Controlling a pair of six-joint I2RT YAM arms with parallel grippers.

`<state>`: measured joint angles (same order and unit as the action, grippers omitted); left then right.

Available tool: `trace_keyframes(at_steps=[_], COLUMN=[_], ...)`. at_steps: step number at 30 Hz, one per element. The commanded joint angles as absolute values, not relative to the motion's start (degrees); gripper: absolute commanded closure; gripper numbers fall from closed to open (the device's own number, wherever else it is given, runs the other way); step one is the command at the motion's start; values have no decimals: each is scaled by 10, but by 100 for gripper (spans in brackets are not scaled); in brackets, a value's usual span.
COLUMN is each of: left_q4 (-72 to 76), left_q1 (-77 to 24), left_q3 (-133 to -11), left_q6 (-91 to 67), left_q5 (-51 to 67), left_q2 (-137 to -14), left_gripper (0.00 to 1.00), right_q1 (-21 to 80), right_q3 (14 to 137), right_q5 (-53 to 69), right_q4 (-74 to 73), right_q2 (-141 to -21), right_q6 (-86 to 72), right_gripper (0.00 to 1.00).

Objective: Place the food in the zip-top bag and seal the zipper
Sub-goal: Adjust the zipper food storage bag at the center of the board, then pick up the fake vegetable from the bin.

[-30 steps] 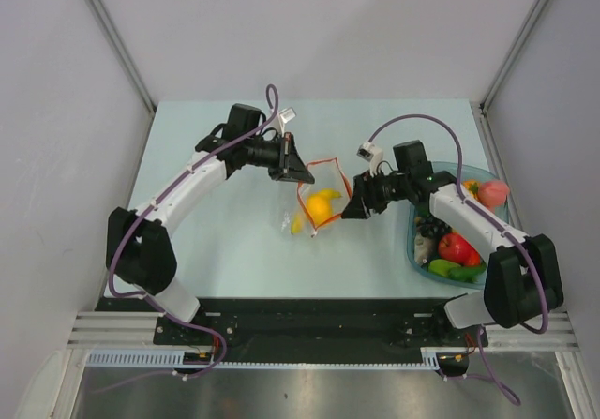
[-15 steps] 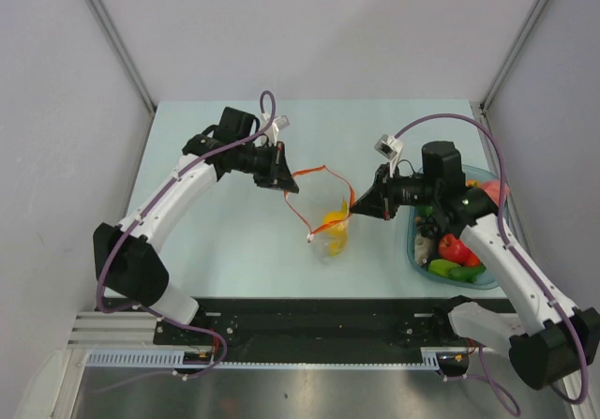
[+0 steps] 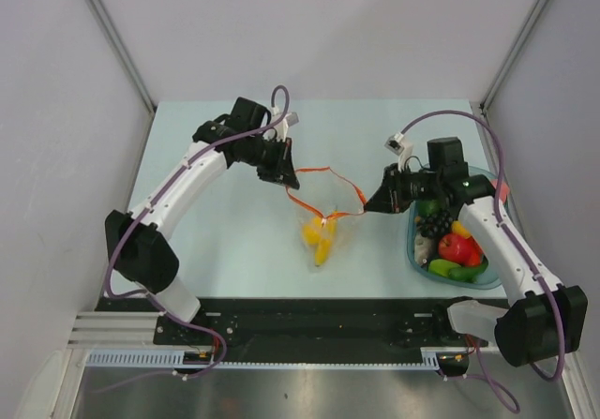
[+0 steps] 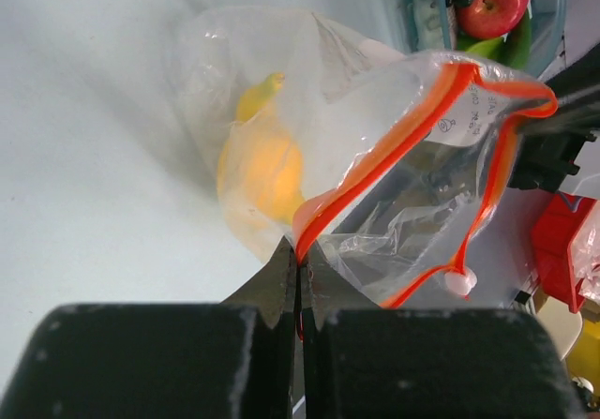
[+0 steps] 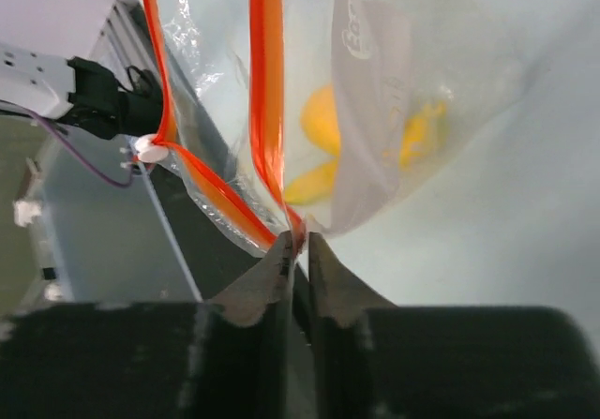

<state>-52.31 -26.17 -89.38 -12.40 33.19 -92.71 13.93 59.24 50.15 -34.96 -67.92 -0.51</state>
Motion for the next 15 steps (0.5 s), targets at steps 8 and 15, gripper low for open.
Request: trace_keyframes(at_steps=[8,15], left_q4=[-513,-511], left_q1=[-301,-310], left_q3=[-963,-995], left_q6=[-132,-149], left_q5=[357,357], left_q2=[-967,-989], left_gripper=[100,100], right_q1=[-37,-119], right_q3=[686,689], right_q5=[412,271], right_q4=[-466,-527], right_q2=[-647,-700], right_q6=[222,411], right_gripper=[5,2])
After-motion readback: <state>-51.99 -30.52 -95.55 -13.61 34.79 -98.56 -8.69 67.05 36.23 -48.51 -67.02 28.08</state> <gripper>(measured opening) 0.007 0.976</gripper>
